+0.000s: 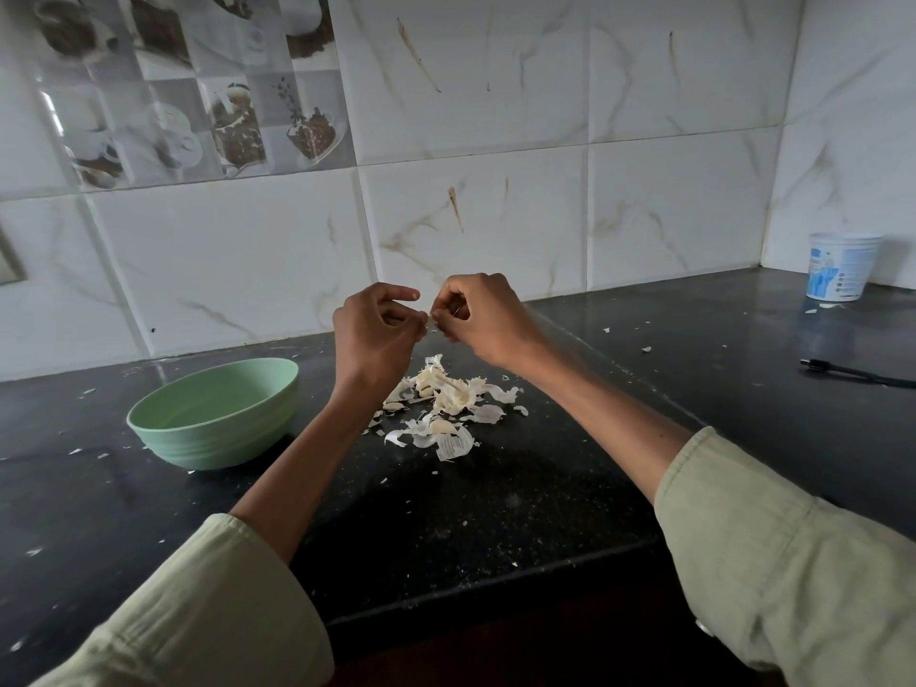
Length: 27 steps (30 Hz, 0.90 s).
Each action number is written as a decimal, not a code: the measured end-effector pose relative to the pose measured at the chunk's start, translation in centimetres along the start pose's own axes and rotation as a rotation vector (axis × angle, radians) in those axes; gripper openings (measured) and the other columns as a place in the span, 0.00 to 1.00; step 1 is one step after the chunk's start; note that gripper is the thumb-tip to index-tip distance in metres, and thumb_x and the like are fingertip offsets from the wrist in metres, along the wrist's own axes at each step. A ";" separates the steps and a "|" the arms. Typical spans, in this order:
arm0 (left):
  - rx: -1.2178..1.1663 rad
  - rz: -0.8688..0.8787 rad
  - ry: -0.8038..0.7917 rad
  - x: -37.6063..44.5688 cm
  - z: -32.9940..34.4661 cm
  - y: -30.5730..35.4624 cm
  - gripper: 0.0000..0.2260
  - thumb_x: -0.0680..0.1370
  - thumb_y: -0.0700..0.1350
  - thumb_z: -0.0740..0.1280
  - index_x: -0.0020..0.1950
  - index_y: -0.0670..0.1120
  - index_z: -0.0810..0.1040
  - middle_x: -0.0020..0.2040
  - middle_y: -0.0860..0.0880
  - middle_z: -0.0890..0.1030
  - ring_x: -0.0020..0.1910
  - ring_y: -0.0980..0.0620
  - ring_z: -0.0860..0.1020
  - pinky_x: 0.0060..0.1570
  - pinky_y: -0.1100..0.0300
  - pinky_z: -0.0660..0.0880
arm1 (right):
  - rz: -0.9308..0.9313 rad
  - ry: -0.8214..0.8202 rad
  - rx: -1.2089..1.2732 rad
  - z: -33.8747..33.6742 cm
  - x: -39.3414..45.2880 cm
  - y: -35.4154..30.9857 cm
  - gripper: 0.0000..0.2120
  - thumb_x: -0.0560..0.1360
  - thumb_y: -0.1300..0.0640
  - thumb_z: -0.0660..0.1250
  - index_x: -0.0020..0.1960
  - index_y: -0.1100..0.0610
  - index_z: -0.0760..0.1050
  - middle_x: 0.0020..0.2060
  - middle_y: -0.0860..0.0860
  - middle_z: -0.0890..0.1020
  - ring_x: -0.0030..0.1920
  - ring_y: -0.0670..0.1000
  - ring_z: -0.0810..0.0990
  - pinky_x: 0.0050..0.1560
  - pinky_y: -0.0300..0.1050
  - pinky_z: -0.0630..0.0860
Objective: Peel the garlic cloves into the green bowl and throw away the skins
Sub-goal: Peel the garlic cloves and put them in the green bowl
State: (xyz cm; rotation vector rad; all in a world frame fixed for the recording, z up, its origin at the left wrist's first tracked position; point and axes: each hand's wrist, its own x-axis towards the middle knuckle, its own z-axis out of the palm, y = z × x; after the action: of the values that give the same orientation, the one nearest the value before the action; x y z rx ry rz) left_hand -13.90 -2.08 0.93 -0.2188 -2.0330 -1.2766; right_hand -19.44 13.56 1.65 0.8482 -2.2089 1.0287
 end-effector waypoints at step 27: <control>-0.084 -0.051 -0.012 -0.2 -0.1 -0.2 0.08 0.75 0.39 0.78 0.54 0.42 0.87 0.38 0.46 0.87 0.38 0.51 0.87 0.43 0.62 0.84 | 0.242 -0.119 0.341 -1.2 -0.2 0.0 0.05 0.78 0.65 0.73 0.47 0.67 0.83 0.38 0.58 0.88 0.39 0.55 0.88 0.43 0.45 0.85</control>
State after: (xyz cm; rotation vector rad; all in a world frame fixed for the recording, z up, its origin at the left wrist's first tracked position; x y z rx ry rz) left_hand -13.83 -2.19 0.71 -0.2147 -2.0084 -1.3969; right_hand -19.03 14.58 2.18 0.8147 -2.3123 1.5406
